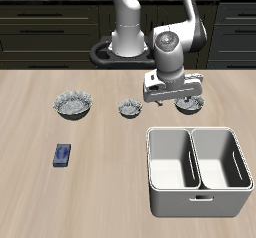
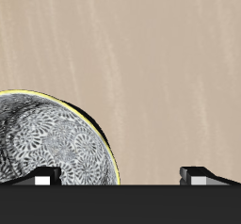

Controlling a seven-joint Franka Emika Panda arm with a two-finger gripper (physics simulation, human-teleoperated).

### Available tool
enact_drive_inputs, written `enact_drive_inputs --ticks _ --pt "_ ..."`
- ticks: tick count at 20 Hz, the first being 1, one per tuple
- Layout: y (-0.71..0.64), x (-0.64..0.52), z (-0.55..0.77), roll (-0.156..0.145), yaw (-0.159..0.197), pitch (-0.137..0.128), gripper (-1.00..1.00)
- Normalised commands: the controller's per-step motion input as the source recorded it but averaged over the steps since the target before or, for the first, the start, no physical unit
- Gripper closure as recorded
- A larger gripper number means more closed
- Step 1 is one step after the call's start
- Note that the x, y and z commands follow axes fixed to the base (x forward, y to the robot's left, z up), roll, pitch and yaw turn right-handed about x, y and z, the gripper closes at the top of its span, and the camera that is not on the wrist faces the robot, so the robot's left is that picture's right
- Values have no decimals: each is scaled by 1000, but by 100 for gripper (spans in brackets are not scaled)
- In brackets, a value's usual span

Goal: Stack the middle-sized bowl on the largest bowl and stack the smallest bowl on the middle-sized bowl

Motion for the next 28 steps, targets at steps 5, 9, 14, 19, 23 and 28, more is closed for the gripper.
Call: enact_drive_inputs --ticks 5,9,14,19,23,28 --pt "20 -2 -241 50 -19 49 100" --pt "12 -14 1 -4 -4 7 100" --pt "-8 6 133 5 -1 -21 100" --pt "-19 26 242 13 2 -28 100" --pt "-96 52 512 -15 -3 -60 100" --pt "-98 -41 679 -22 11 -116 100"
